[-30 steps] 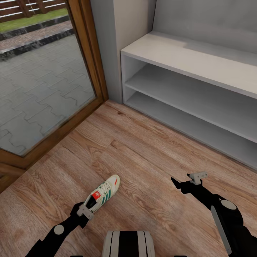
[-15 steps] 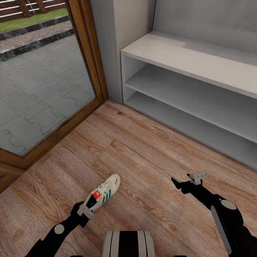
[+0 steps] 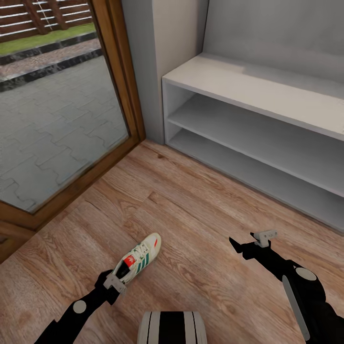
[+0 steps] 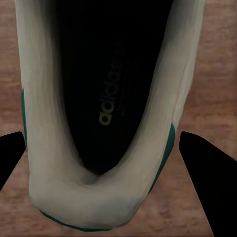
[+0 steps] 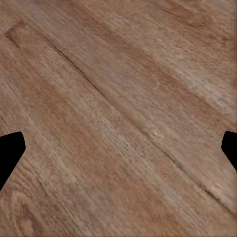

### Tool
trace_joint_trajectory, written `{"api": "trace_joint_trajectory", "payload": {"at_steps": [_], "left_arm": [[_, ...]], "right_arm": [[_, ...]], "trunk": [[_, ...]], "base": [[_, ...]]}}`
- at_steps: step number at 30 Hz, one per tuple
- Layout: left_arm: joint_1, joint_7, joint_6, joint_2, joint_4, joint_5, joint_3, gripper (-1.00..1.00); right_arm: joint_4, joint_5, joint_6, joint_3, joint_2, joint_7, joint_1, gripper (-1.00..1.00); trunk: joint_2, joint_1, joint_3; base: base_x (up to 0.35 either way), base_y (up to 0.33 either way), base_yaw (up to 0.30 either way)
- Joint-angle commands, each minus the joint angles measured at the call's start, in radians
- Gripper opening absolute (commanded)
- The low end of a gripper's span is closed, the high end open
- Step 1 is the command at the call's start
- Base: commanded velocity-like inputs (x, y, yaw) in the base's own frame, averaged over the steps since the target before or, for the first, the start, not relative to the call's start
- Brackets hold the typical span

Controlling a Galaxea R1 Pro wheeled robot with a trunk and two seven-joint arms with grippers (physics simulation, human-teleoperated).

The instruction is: Pick up the two gym shoes and the two sandals from the corridor floor and place them onto the hallstand (shoe rack) in the corridor, making sure they are on the rack and not on the floor. Arrange them so the two gym shoes are next to each other and the two sandals are next to each other.

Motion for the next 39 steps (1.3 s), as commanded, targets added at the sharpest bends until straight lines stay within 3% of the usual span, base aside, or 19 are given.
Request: {"api": "trace_joint_trajectory", "payload": {"at_steps": [1, 21, 25, 30, 36, 37, 39], "left_arm": [[0.0, 0.0, -0.005, 0.0, 0.0, -0.009, -0.001, -1.0], [0.0, 0.002, -0.004, -0.008, 0.009, -0.003, 0.002, -1.0], [0.0, 0.001, -0.005, -0.008, 0.005, 0.02, 0.004, -1.0], [0.0, 0.001, -0.005, -0.008, 0.007, 0.096, 0.002, -1.0], [0.0, 0.001, -0.005, -0.005, 0.012, 0.129, 0.0, -1.0], [0.0, 0.002, -0.005, -0.001, 0.018, 0.159, 0.003, -1.0], [0.0, 0.002, -0.006, -0.003, 0.029, 0.184, 0.013, -1.0]], "right_arm": [[-0.001, 0.001, 0.006, -0.002, 0.0, 0.006, 0.0, 1.0], [0.001, 0.002, 0.004, -0.001, -0.001, 0.007, 0.0, 1.0], [0.0, 0.002, 0.004, -0.001, -0.003, 0.007, 0.0, 1.0], [-0.003, 0.002, 0.003, -0.001, -0.006, 0.007, 0.0, 1.0], [-0.004, 0.003, 0.004, -0.002, -0.005, 0.007, 0.0, 1.0], [-0.002, 0.009, 0.004, -0.002, -0.005, 0.006, 0.0, 1.0], [-0.001, 0.021, 0.005, -0.002, -0.004, 0.005, 0.0, 1.0]], "trunk": [[0.0, -0.001, 0.003], [0.005, -0.01, 0.081], [0.006, -0.011, 0.096], [0.007, -0.014, 0.116], [0.008, -0.016, 0.139], [0.009, -0.017, 0.143], [0.023, -0.025, 0.152]], "base": [[0.0, 0.0, 0.0], [0.0, 0.0, 0.0], [0.0, 0.0, 0.0], [0.0, 0.0, 0.0], [0.0, 0.0, 0.0], [0.0, 0.0, 0.0], [0.0, 0.0, 0.0]]}}
